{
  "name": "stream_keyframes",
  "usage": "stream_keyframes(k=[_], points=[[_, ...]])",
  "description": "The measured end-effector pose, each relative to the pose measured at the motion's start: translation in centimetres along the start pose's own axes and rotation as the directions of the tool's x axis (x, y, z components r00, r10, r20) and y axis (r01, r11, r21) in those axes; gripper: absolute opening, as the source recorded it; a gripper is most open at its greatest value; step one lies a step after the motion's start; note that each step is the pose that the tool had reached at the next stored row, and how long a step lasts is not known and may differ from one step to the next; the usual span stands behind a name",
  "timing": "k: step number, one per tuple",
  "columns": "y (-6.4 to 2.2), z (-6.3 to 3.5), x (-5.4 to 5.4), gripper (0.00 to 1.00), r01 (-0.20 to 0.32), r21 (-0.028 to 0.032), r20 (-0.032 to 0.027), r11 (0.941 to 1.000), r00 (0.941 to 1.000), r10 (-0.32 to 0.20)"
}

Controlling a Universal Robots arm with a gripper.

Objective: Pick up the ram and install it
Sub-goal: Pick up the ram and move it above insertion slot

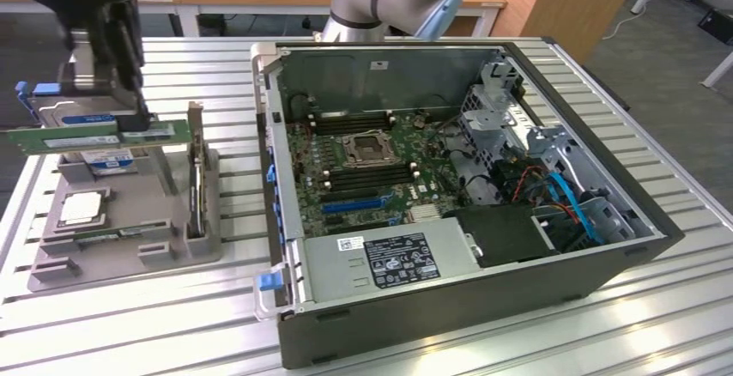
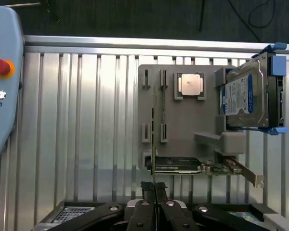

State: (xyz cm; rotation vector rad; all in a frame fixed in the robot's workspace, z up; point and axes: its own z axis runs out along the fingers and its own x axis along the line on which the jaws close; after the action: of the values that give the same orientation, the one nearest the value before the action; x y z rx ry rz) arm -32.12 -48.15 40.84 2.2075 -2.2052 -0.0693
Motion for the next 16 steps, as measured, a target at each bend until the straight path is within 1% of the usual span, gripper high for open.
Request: stream_keyframes(k=[9, 16], points=[[-3.29, -0.14, 0.0, 0.12, 0.005, 0.0, -0.0001, 1.0, 1.0, -0.005], [-6.02, -0.28, 0.0, 0.12, 0.009, -0.0002, -0.0004, 1.0, 1.0, -0.009]])
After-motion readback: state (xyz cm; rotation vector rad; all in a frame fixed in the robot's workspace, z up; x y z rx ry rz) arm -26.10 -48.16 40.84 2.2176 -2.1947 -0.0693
